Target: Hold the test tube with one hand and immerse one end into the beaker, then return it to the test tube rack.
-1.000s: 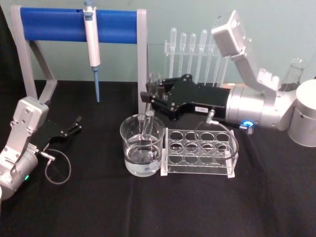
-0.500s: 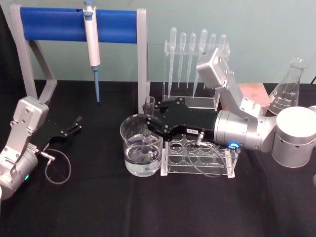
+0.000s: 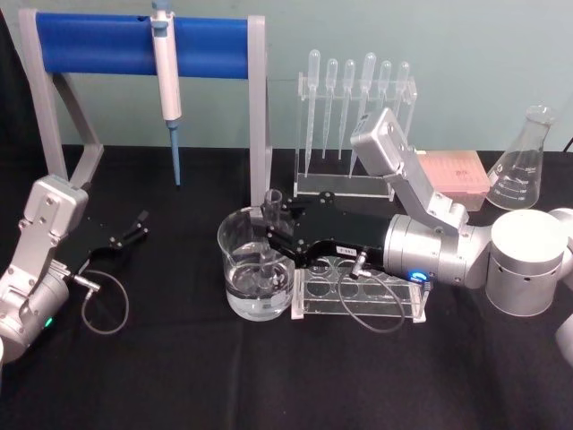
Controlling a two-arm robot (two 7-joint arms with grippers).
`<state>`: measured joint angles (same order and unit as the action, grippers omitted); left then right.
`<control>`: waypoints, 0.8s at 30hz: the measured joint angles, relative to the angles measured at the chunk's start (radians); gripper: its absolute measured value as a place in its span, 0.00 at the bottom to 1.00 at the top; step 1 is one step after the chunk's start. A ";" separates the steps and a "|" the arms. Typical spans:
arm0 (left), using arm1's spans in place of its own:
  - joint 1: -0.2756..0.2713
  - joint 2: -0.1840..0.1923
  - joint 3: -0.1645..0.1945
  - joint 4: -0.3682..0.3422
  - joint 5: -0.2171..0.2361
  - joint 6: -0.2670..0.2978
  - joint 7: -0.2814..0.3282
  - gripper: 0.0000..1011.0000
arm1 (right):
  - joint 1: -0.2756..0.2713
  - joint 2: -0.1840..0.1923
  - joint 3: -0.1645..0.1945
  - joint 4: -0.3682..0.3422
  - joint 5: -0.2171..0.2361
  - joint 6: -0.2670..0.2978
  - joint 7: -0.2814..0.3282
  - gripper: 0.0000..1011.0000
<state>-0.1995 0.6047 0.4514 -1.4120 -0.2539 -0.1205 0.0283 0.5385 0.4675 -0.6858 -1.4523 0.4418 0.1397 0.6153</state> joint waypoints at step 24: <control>0.000 0.000 0.000 0.000 0.000 0.000 0.000 0.99 | -0.005 -0.002 0.006 -0.002 -0.005 0.014 0.009 0.22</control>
<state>-0.1995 0.6047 0.4514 -1.4120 -0.2539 -0.1205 0.0283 0.5339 0.4654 -0.6801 -1.4542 0.4371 0.1533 0.6241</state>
